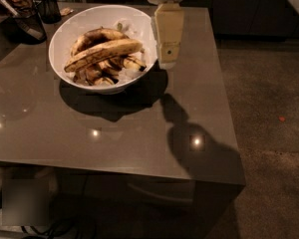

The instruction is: Pick banana from white bowl

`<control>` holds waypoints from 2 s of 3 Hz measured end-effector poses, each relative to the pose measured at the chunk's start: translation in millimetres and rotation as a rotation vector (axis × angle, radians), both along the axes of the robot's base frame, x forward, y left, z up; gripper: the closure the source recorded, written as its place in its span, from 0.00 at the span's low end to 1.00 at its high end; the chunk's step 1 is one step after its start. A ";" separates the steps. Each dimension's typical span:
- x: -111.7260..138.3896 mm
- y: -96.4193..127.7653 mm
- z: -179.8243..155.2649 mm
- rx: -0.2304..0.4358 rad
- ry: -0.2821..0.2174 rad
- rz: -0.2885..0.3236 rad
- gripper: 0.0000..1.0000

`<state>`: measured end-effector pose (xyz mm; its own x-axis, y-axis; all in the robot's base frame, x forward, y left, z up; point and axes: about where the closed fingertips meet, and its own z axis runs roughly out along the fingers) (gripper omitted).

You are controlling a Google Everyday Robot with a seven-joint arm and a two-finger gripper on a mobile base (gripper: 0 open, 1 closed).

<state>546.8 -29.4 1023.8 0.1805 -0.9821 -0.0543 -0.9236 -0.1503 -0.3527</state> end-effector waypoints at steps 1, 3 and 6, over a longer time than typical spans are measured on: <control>7.6 19.6 -8.3 -0.018 0.012 0.033 0.02; 23.8 38.4 -17.6 -0.041 0.026 0.050 0.18; 44.9 68.8 -11.7 -0.052 0.007 0.114 0.22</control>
Offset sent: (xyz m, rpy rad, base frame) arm 0.0040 0.0264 -0.0331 -0.1181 0.1327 0.0432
